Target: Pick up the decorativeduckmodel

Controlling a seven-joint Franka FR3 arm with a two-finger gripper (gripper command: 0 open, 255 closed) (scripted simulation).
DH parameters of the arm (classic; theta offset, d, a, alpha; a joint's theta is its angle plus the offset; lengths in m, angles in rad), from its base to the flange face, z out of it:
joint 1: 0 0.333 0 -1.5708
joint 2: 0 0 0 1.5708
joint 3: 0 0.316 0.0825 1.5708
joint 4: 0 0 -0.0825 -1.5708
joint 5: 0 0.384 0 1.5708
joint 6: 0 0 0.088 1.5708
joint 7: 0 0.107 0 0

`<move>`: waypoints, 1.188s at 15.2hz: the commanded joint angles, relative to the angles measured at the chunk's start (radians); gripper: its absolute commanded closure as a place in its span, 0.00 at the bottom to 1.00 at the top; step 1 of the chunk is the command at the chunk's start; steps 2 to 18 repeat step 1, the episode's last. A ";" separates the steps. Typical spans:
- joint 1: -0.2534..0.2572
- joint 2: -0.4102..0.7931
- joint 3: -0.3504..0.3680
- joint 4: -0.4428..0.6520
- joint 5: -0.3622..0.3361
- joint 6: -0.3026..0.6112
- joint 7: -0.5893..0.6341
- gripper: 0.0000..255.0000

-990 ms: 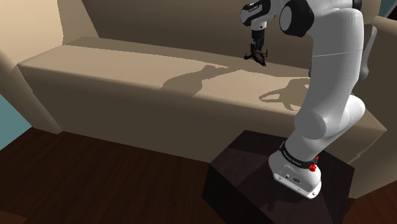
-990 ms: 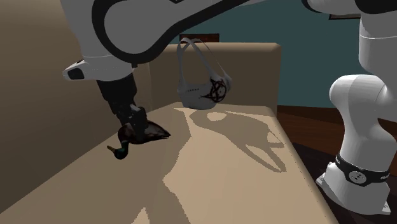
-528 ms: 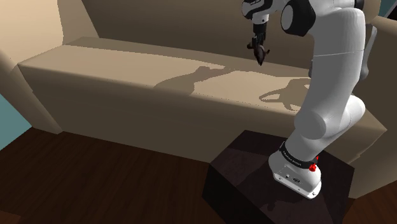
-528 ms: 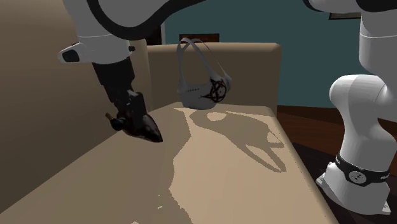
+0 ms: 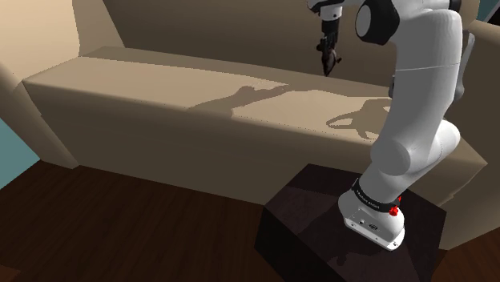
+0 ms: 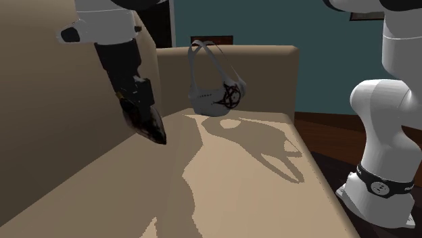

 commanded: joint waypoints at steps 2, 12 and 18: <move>0.000 -0.001 0.000 0.006 0.000 -0.007 -0.001 1.00; 0.000 -0.001 0.000 0.006 0.000 -0.007 -0.001 1.00; 0.000 -0.001 0.000 0.006 0.000 -0.007 -0.001 1.00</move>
